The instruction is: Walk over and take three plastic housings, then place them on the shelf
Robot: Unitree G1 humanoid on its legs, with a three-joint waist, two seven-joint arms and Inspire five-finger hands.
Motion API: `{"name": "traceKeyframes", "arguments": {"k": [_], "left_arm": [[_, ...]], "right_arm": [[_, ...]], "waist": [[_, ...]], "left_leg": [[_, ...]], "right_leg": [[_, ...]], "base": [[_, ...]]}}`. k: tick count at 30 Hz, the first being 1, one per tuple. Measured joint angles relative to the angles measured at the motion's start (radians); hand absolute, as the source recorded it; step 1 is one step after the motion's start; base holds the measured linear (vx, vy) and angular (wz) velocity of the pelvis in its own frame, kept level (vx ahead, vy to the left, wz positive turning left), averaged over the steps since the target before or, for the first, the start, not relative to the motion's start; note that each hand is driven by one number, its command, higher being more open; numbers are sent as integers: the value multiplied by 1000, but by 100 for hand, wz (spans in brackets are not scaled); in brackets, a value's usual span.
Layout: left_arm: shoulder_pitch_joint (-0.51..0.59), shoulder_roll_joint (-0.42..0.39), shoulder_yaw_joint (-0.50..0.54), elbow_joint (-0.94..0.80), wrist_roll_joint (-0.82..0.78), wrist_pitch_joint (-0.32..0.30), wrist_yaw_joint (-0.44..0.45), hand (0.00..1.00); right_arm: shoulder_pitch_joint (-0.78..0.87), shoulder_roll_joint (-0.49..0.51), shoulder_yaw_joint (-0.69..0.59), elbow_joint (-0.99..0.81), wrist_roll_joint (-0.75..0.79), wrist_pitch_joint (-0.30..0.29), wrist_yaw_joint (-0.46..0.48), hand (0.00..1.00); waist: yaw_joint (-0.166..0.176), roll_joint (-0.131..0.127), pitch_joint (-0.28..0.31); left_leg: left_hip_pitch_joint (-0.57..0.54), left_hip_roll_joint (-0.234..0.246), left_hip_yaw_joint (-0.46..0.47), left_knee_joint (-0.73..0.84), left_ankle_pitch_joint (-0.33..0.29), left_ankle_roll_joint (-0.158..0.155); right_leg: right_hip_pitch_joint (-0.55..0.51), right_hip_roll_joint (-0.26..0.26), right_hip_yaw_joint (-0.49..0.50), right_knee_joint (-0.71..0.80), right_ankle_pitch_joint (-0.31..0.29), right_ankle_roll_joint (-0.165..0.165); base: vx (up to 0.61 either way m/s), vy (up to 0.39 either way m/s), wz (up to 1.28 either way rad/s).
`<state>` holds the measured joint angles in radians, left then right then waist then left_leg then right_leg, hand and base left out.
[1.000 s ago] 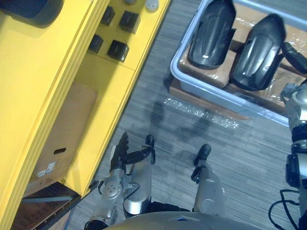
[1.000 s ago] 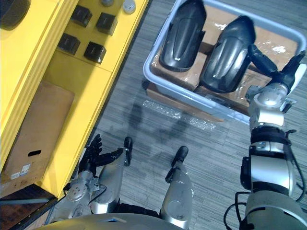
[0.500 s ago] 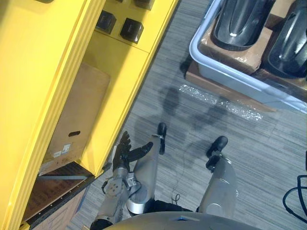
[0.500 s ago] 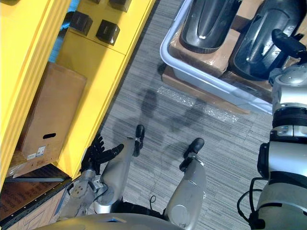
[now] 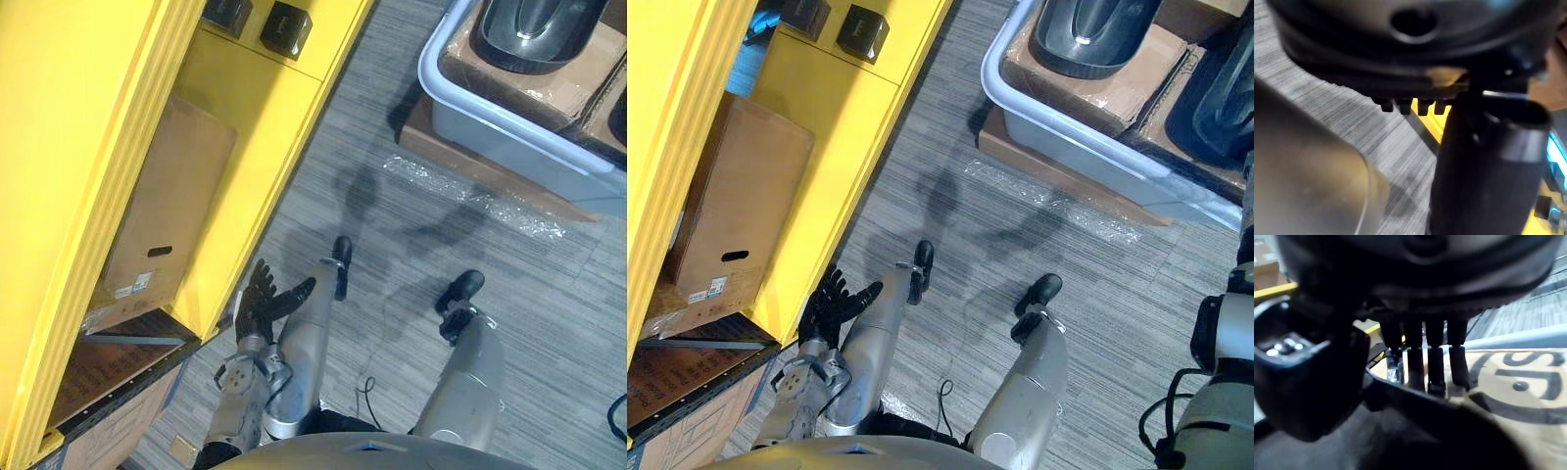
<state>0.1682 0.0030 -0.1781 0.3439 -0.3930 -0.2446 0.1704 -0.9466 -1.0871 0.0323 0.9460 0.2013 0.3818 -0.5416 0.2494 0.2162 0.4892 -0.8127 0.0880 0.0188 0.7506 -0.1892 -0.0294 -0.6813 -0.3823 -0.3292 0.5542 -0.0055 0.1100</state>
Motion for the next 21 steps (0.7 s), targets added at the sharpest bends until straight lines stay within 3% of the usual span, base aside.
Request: {"name": "traceKeyframes", "arguments": {"k": [4, 10, 16, 21], "left_arm": [[0, -12, 11, -1, 0, -15, -3, 100], [5, -16, 79, -25, 2, -21, -4, 100], [41, 10, 103, -122, 4, -40, 24, 100], [45, 59, 127, -145, 7, -37, 26, 100]], "right_arm": [[35, 10, -21, -1, -31, 3, 58, 0], [112, 66, -54, -2, -78, -72, 138, 0], [198, 202, -87, -110, -79, -155, 138, 0], [233, 292, -102, -165, -80, -170, 139, 0]], "waist": [[8, 0, 0], [-11, -12, 8], [-46, -53, 31], [-69, -123, 30]], "left_leg": [[0, 6, -3, 18, -7, 3], [50, 25, -24, 26, -17, -4], [228, 37, -16, -90, 4, -21], [364, 51, -10, -214, 47, -48]], "right_leg": [[4, 1, -1, 13, -13, 2], [87, 21, -38, -4, -17, 4], [257, 50, -65, -110, -10, 7], [377, 83, -90, -197, 6, -2]], "base": [[0, 0, 0], [37, 8, 5], [5, -5, 0], [72, -58, 2]]}}
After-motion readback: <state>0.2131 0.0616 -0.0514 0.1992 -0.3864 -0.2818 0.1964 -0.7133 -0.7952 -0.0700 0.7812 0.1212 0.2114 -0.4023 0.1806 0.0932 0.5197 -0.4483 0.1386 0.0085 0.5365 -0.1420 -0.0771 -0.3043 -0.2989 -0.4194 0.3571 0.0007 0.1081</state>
